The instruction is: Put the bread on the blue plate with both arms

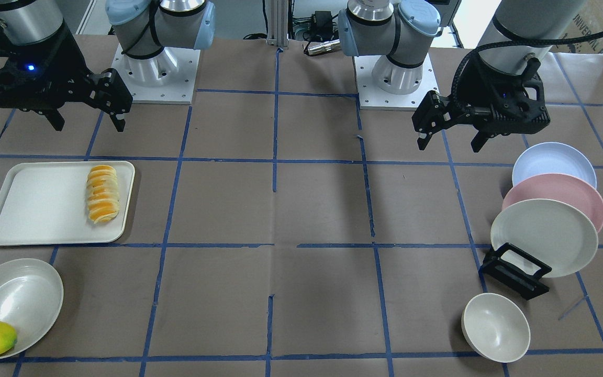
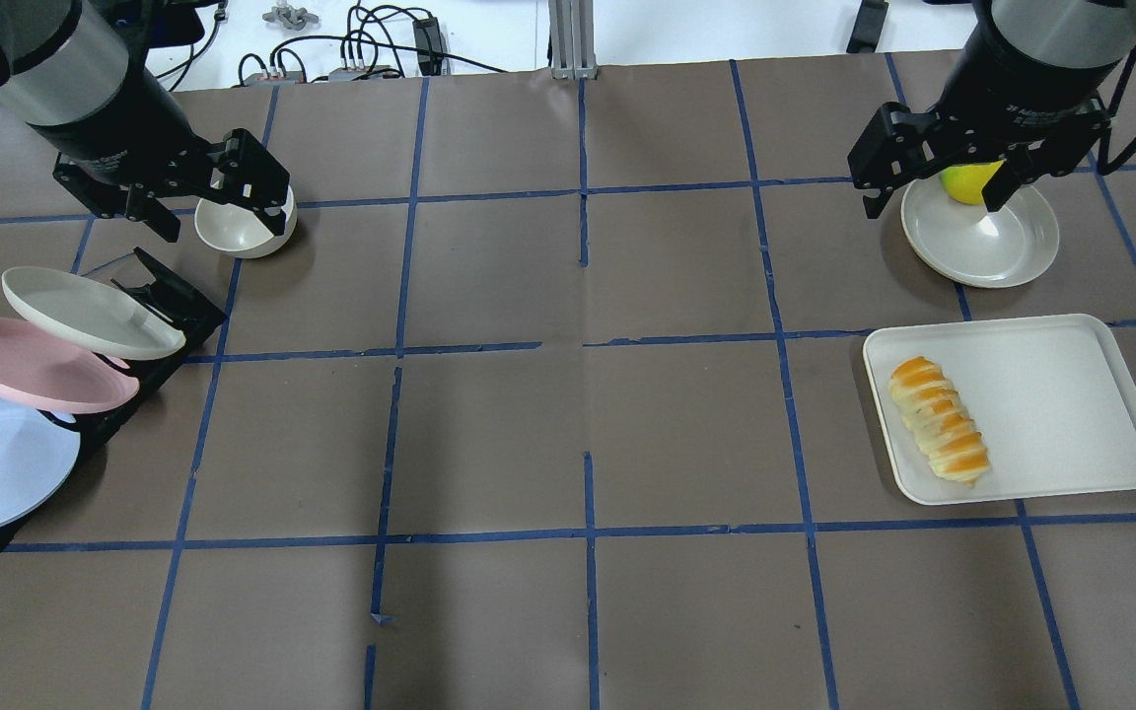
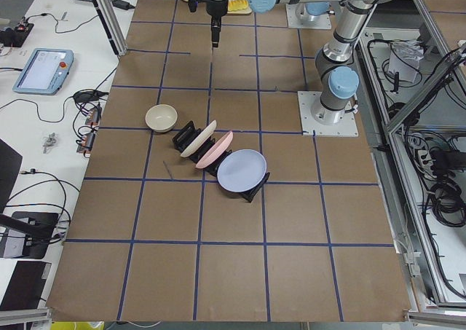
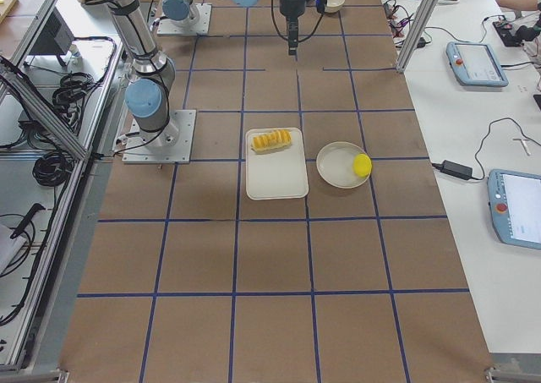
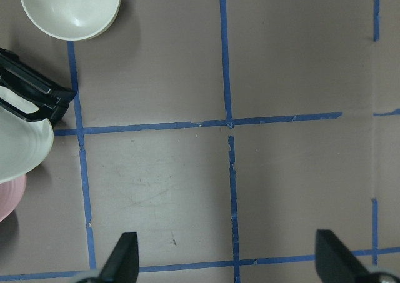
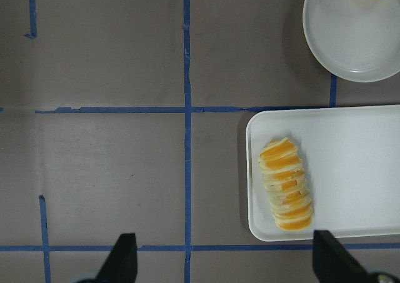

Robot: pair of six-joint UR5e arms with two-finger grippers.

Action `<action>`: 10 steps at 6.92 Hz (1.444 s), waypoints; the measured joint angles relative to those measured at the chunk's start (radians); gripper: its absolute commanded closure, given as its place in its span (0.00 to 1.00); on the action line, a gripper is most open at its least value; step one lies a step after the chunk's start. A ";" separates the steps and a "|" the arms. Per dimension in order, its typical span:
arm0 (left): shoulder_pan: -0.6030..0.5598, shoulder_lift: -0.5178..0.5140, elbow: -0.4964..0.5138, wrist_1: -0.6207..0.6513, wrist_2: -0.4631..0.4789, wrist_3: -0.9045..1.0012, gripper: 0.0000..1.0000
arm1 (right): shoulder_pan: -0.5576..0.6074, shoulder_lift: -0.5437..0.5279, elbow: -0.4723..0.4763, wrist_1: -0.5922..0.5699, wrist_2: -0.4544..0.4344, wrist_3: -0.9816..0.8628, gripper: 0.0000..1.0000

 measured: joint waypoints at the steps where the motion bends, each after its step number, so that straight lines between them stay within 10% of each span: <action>1: 0.000 -0.001 0.000 0.002 0.000 0.000 0.00 | 0.000 0.000 0.000 0.001 -0.001 0.000 0.00; 5: 0.100 0.001 -0.004 0.003 0.012 0.135 0.00 | 0.001 -0.003 0.009 0.005 0.001 -0.022 0.00; 10: 0.766 -0.030 -0.055 -0.051 -0.002 0.798 0.00 | -0.058 0.012 0.255 -0.188 0.009 -0.231 0.06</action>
